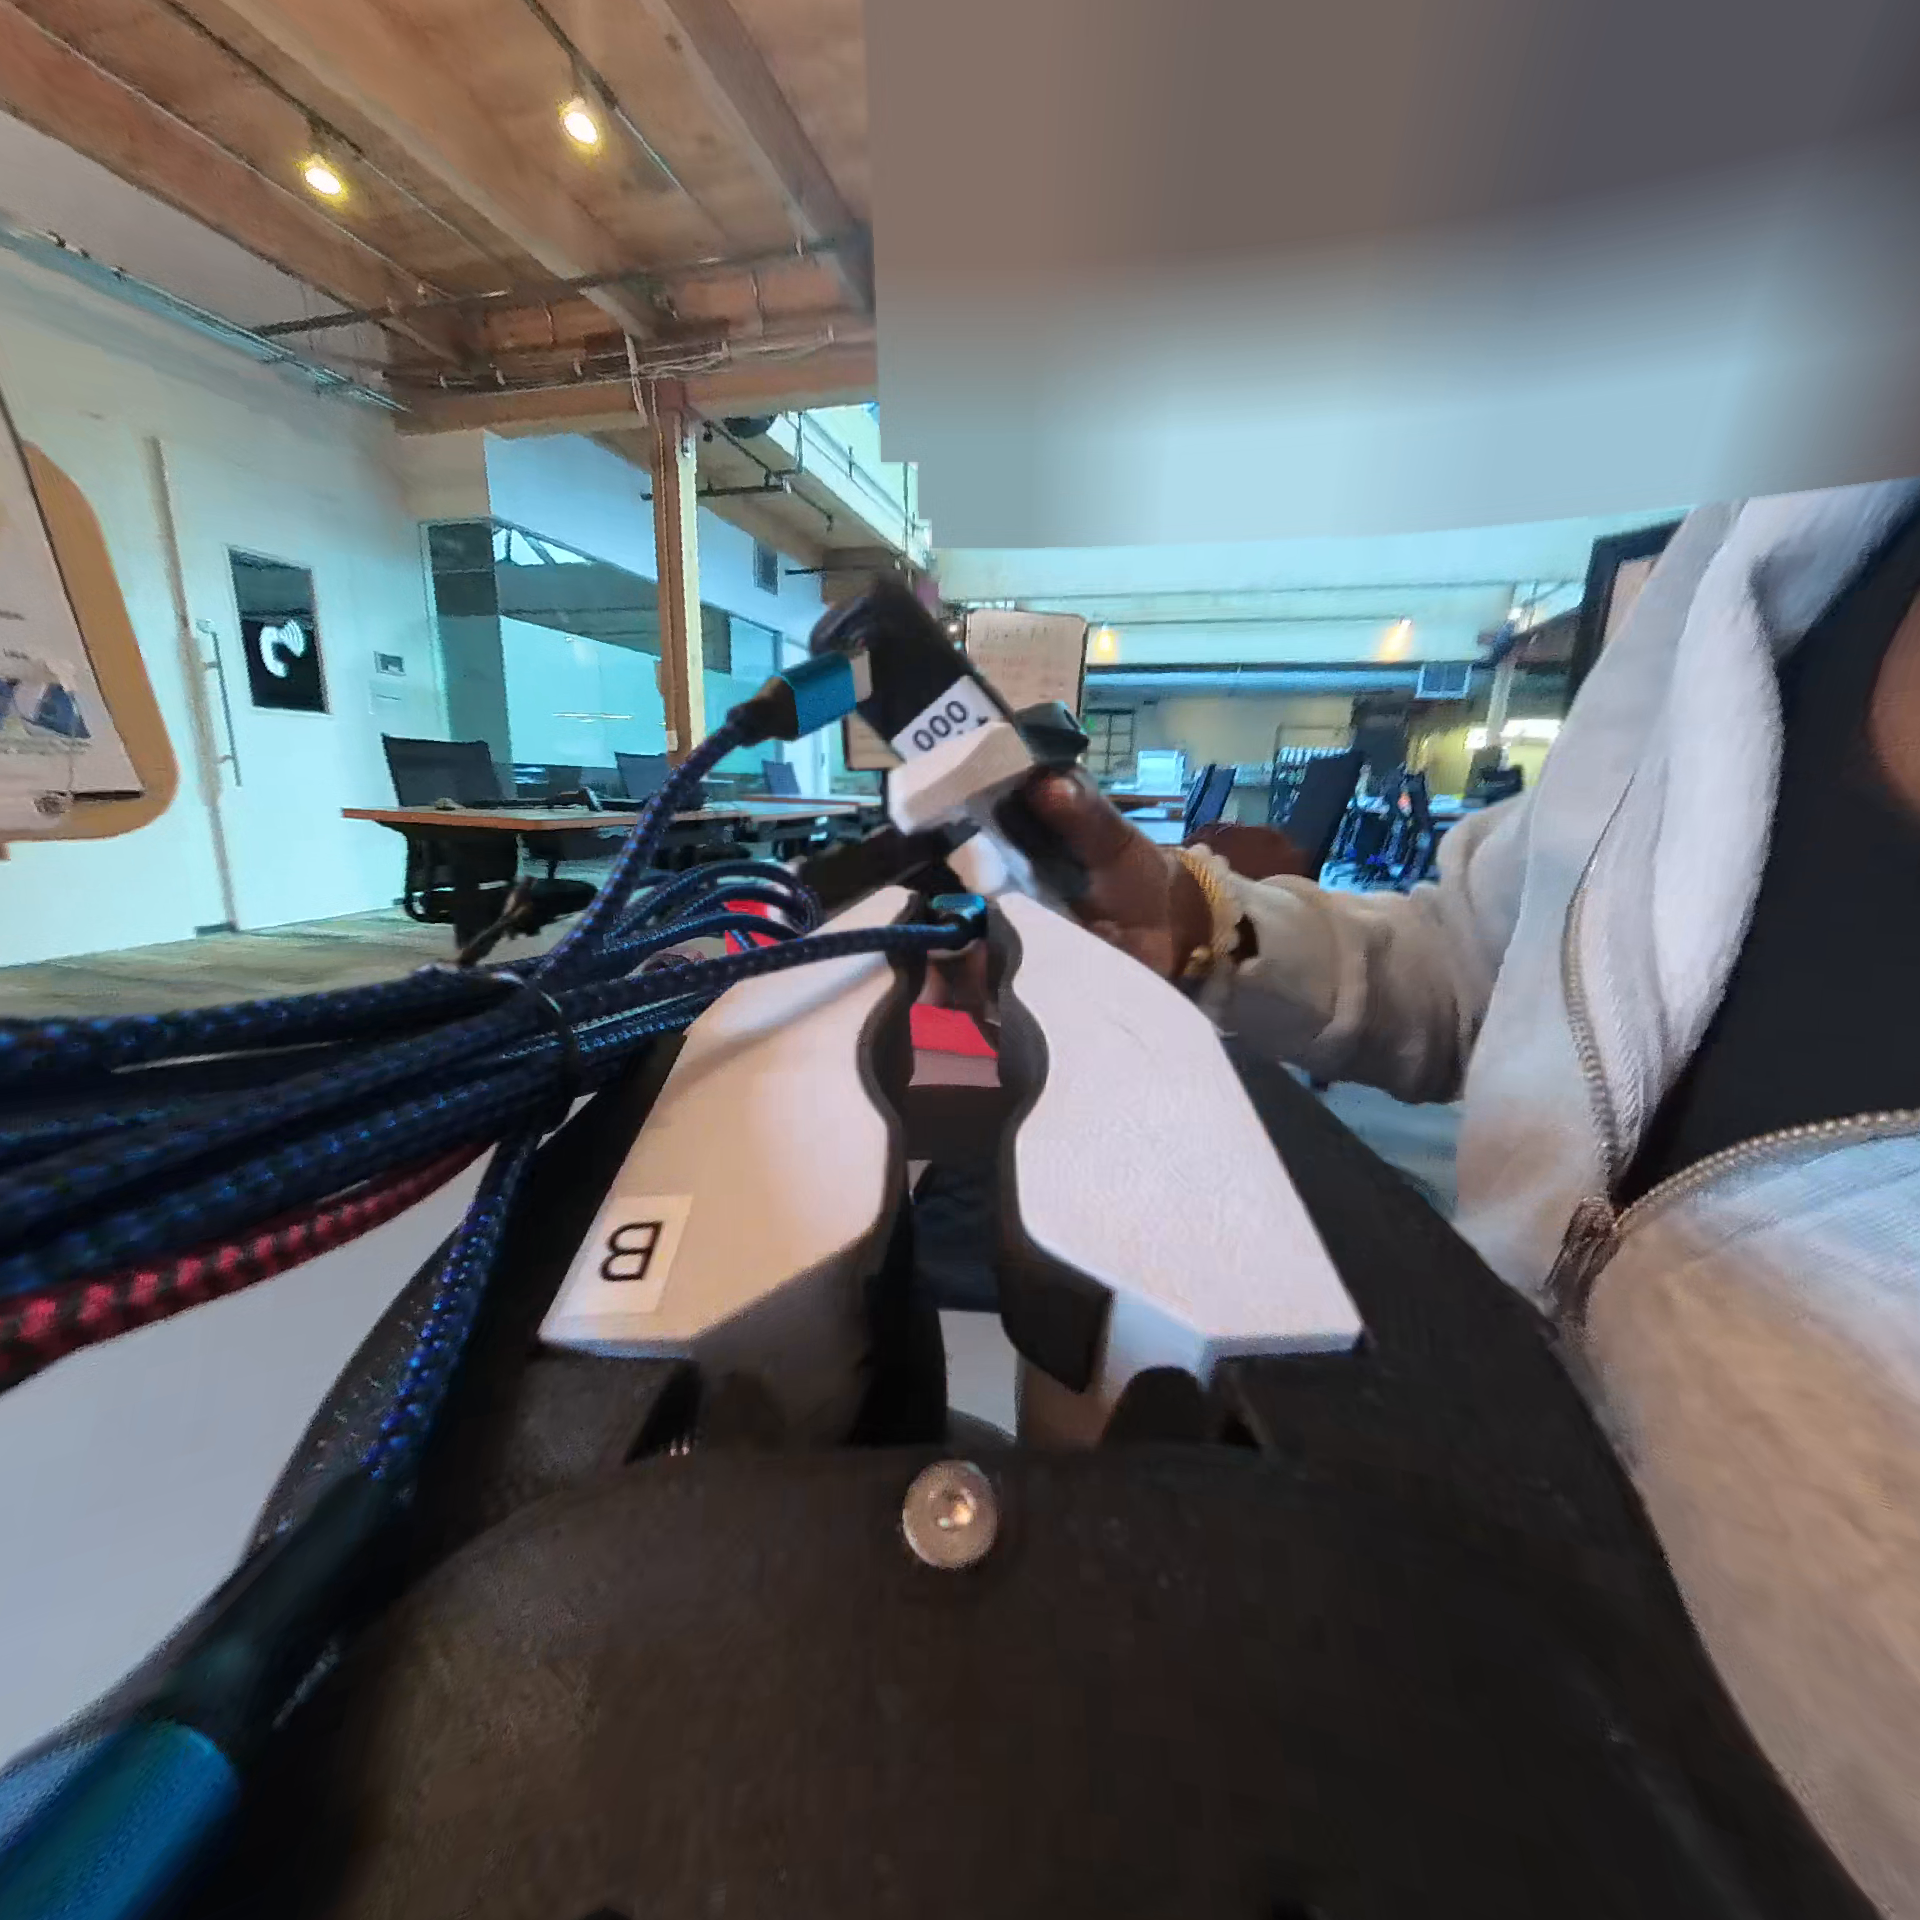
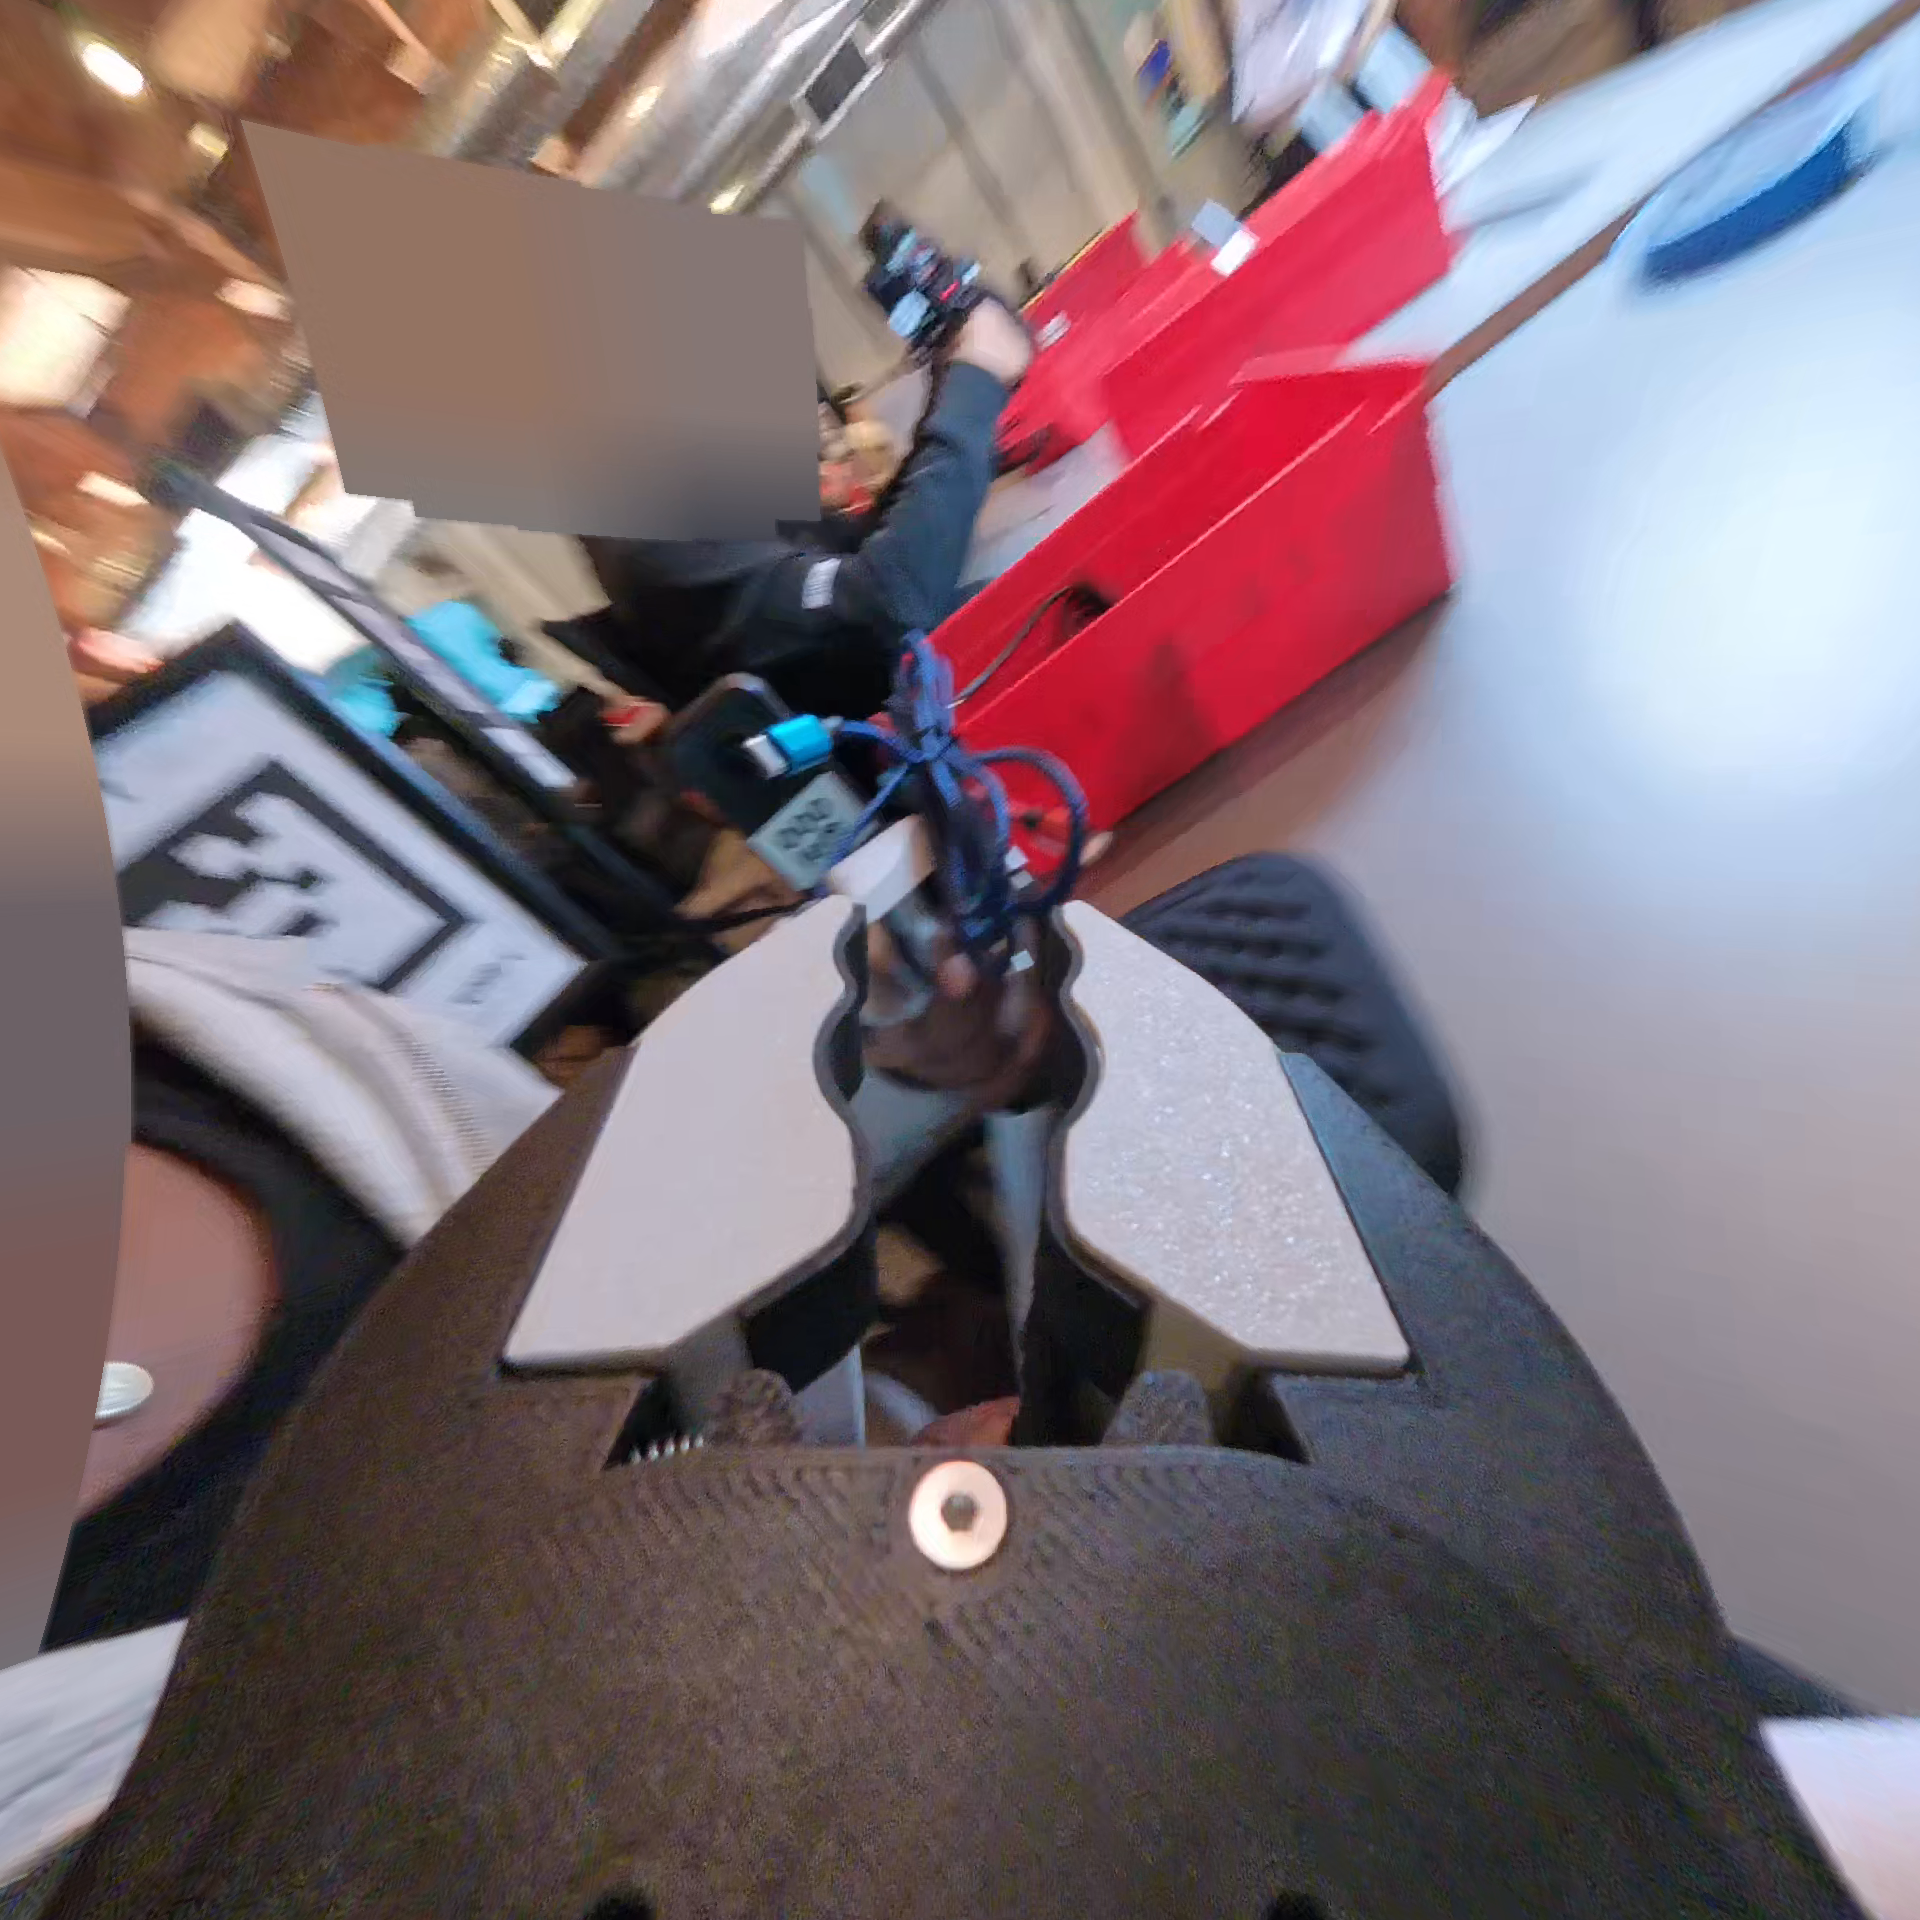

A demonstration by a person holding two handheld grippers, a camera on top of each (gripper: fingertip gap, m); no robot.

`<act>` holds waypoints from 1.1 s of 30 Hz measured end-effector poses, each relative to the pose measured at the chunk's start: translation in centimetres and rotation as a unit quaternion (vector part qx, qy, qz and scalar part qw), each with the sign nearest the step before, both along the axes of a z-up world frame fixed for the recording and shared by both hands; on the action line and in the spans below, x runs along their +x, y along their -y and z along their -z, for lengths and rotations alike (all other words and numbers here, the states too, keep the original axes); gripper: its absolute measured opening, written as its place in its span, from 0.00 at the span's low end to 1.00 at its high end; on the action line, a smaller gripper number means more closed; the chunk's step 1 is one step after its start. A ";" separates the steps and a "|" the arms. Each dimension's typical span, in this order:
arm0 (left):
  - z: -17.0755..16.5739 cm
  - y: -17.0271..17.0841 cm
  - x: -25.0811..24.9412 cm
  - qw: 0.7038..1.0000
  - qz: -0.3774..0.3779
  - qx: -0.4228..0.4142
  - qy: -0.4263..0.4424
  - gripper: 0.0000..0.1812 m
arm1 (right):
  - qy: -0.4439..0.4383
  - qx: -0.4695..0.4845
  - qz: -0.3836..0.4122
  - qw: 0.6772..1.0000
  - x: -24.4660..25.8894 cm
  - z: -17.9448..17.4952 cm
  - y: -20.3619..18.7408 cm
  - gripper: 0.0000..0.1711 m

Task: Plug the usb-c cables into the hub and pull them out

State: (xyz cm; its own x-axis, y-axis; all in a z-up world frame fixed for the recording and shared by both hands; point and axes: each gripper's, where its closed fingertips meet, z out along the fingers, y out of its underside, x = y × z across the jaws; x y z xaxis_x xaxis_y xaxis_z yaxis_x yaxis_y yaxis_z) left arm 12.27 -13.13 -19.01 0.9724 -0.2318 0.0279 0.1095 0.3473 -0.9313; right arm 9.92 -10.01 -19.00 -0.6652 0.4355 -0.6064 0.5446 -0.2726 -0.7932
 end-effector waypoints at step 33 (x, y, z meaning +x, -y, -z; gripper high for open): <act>-1.4 0.6 -1.9 0.993 -0.019 0.080 0.090 0.06 | -0.138 -0.053 0.024 0.989 0.4 -1.5 -0.7 0.10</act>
State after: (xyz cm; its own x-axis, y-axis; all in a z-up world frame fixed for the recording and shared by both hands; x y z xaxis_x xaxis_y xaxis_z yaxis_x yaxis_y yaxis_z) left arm 10.33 -13.68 -17.61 0.9629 -0.2109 0.1682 0.2537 0.4960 -0.8304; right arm 10.31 -9.31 -17.45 -0.7926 0.4138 -0.4479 0.2952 -0.3823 -0.8756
